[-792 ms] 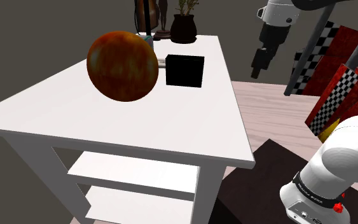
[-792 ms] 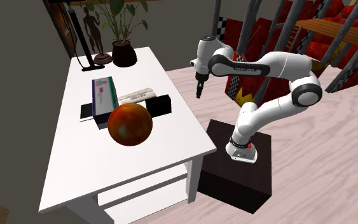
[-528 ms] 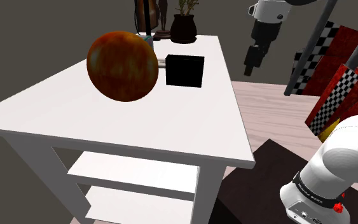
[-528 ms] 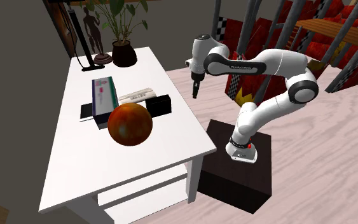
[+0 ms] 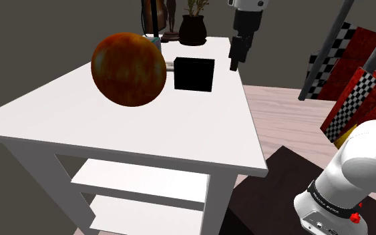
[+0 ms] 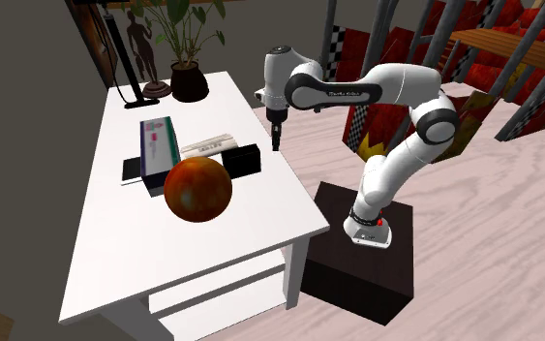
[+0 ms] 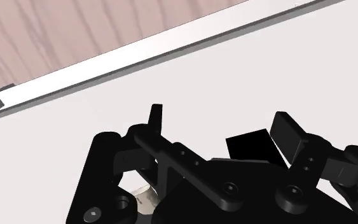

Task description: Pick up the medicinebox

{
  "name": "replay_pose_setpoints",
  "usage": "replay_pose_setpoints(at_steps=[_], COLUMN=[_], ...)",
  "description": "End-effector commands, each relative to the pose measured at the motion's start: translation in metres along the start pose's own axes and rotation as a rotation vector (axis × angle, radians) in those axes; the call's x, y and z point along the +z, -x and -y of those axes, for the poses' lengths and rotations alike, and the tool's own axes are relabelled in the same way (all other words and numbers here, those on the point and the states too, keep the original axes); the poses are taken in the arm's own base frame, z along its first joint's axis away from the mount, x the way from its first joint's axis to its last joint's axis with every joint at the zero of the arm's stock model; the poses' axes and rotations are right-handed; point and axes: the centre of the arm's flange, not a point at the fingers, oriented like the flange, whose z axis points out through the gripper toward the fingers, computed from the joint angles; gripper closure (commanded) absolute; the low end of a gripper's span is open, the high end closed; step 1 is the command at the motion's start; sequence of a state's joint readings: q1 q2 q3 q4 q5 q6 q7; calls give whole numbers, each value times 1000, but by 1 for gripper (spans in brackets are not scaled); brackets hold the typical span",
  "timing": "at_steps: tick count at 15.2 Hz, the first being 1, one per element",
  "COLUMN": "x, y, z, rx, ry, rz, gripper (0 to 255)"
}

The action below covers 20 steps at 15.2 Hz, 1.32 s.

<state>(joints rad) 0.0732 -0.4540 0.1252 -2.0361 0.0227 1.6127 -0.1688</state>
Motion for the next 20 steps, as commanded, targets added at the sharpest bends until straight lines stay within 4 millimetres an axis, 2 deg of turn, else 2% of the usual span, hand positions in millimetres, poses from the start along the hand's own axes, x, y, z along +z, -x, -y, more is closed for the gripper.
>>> replay_pose_setpoints(at_steps=[1,9,16,18,19,20], x=[-6,-31,5,9,9,9], y=[-25,-110,-109,-109,-109,-108], z=[10,63,65,65,65,65], rx=[-40,-192,-192,-192,-192,-192], ry=[-11,-50,-50,-50,-50,-50], rz=[3,17,17,17,17,17], gripper=[0,0,0,0,255,255])
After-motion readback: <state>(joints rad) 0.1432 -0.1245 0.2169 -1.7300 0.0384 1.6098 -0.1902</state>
